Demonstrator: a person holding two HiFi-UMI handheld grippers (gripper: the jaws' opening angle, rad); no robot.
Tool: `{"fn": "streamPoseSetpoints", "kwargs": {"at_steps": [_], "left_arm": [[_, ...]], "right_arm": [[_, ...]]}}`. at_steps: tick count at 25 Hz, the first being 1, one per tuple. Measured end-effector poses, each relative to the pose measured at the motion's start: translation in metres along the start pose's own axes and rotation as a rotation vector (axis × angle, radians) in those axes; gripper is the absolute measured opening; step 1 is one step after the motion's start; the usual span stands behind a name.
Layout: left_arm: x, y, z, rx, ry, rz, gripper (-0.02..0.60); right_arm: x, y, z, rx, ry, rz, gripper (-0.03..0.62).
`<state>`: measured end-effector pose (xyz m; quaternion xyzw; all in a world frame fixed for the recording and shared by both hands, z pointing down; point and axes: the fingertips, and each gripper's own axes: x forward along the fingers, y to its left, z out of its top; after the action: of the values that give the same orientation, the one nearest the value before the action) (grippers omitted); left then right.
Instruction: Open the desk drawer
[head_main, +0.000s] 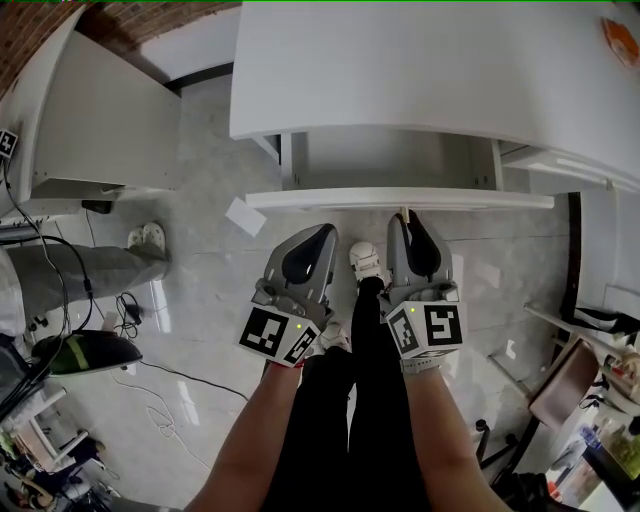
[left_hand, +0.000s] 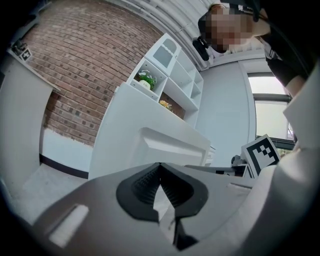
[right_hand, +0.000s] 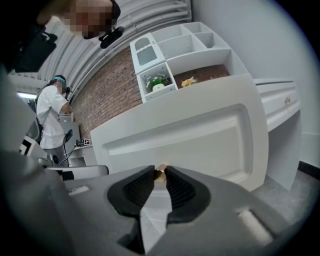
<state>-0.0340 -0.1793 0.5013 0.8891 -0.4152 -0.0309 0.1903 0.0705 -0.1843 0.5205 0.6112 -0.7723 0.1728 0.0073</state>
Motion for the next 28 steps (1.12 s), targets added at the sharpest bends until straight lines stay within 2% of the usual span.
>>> {"fn": "streamPoseSetpoints", "kwargs": {"at_steps": [28], "left_arm": [[-0.027, -0.037, -0.014, 0.01, 0.013, -0.046, 0.003]], "right_arm": [[-0.058, 0.015, -0.018, -0.019, 0.012, 0.006, 0.072]]}}
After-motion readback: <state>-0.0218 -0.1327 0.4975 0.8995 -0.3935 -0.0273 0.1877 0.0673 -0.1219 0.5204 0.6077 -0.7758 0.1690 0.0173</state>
